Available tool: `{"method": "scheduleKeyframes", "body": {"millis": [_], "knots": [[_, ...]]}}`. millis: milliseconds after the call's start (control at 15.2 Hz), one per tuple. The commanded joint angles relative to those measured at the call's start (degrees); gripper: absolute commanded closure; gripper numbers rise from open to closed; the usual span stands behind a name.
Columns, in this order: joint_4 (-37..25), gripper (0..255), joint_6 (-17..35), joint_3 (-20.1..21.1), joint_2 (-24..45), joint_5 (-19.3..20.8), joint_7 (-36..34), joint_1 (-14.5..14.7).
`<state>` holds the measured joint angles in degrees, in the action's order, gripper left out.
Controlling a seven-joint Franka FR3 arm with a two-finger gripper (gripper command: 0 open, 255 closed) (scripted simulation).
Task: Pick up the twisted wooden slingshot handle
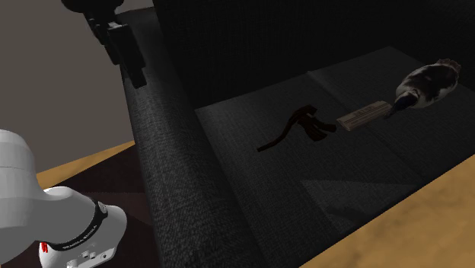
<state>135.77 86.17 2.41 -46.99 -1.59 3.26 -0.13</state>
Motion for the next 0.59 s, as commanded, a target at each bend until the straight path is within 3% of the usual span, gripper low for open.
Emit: {"method": "scheduleKeyframes", "body": {"millis": [0, 528], "knots": [[0.0, 0, 0.0, 0.0, 0.0, 0.0, 0.0, 0.0], [-1.32, 0, 11.84, -3.87, 15.11, 2.03, 5.47, -1.0]]}}
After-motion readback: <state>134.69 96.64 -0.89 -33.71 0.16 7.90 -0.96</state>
